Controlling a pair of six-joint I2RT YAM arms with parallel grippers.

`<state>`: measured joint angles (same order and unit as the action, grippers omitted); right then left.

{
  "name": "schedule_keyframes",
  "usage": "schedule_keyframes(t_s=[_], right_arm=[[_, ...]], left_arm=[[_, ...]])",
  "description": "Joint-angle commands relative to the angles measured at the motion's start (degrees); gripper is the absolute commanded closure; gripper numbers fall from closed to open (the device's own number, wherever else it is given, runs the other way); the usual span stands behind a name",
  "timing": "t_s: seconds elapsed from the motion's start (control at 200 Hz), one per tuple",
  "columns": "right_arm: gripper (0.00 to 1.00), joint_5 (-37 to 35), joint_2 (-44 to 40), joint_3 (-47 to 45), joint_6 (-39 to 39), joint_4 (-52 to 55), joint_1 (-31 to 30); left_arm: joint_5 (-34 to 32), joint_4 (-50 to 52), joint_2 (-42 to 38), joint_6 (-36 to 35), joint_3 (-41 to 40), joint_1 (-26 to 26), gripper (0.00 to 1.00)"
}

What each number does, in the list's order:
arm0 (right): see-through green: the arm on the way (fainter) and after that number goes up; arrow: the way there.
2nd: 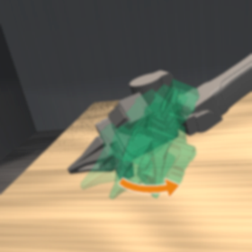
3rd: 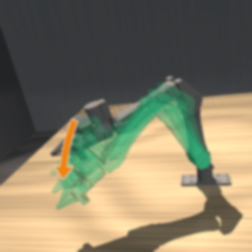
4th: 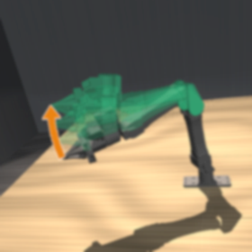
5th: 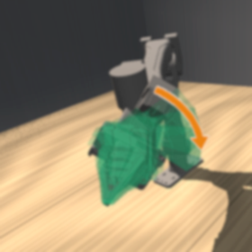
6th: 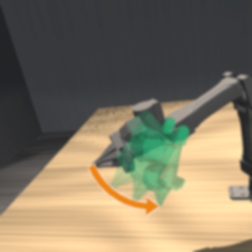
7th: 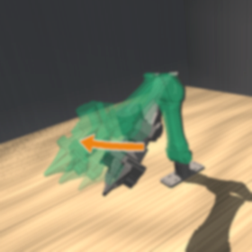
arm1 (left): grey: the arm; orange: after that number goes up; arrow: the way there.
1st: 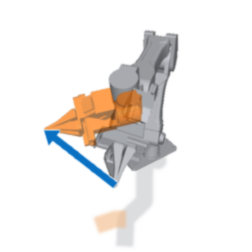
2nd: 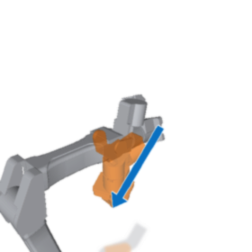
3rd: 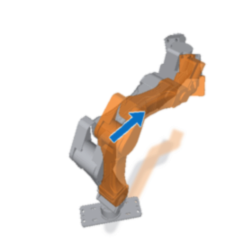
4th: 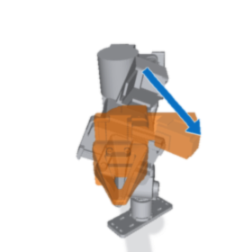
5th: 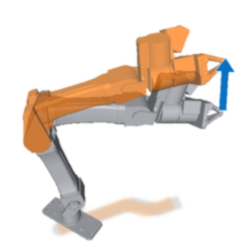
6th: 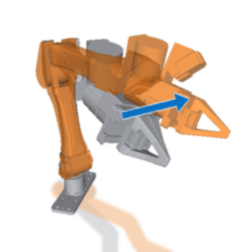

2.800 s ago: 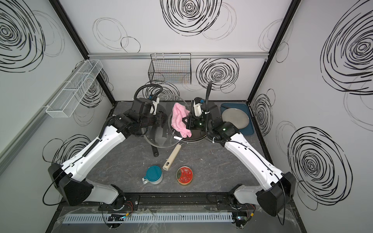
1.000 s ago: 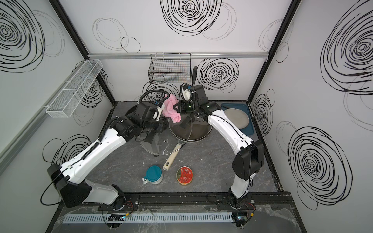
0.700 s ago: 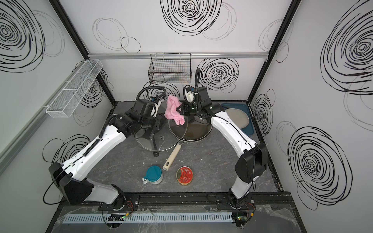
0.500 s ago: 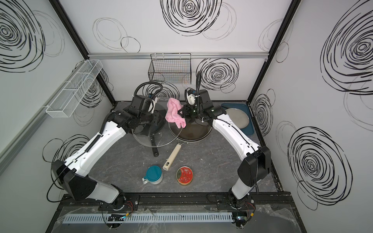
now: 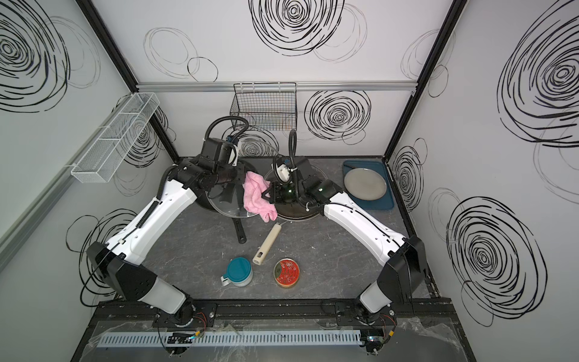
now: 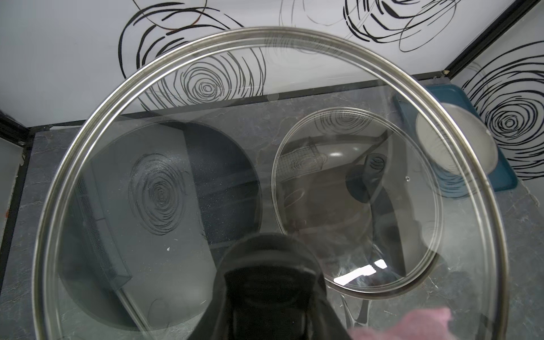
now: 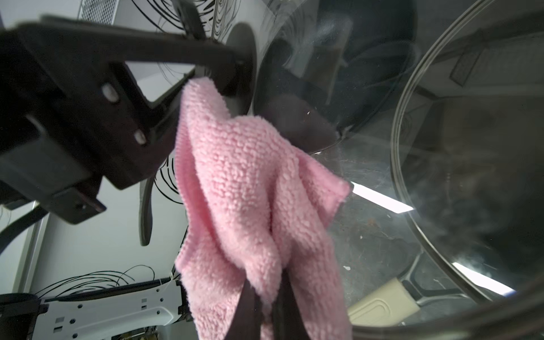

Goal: Wipe the pot lid with a cloth
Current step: Wipe the pot lid.

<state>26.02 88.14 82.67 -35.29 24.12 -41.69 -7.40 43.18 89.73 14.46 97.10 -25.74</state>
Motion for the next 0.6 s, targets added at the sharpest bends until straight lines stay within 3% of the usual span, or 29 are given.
schedule_keyframes(t_s=[0.0,0.595], right_arm=[[1.0,0.17,-0.82,-0.33,-2.16,-3.01,-1.44],[1.0,-0.88,1.55,-1.56,-5.26,-5.6,-5.45]], left_arm=[[0.33,-10.3,-1.57,1.01,4.59,0.33,1.0],[0.36,-10.2,-2.08,0.93,5.03,1.2,1.0]])
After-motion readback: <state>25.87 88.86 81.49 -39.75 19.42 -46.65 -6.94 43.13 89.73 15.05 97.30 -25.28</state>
